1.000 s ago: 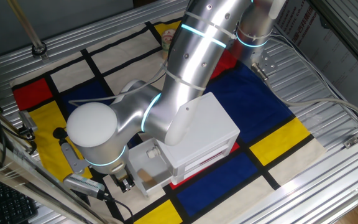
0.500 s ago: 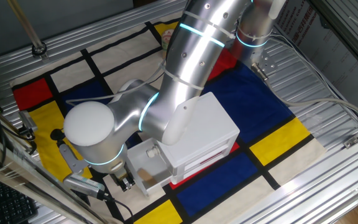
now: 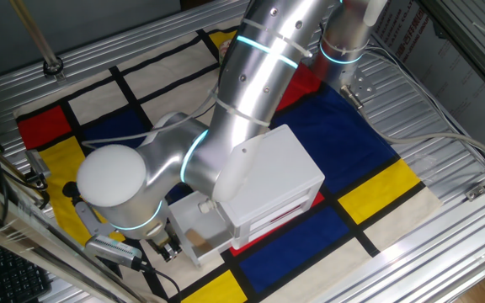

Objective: Grasp the handle and close the drawer

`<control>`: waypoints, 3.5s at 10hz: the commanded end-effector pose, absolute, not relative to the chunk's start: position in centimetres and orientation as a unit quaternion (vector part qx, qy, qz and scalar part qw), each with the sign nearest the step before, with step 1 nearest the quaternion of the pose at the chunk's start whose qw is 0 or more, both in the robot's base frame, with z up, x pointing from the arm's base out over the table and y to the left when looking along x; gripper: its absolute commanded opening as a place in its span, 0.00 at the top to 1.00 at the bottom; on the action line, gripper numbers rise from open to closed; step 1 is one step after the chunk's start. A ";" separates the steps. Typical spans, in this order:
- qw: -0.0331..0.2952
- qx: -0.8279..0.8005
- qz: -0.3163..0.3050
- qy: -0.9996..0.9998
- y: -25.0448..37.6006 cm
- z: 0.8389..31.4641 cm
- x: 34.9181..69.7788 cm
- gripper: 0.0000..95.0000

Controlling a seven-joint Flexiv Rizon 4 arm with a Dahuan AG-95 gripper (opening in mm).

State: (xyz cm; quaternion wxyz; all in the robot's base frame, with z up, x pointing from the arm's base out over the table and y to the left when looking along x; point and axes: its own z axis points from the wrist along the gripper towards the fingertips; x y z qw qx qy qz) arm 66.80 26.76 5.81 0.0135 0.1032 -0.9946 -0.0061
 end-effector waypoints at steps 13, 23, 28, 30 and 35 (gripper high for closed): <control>0.012 0.081 -0.004 -0.997 26.6 5.9 66.6 1.00; 0.014 0.080 -0.005 -0.997 26.8 6.0 66.2 1.00; 0.014 0.080 -0.006 -0.997 26.6 6.0 65.5 1.00; 0.014 0.080 -0.007 -0.997 26.5 5.9 65.2 1.00; 0.014 0.079 -0.008 -0.997 26.2 6.0 64.1 1.00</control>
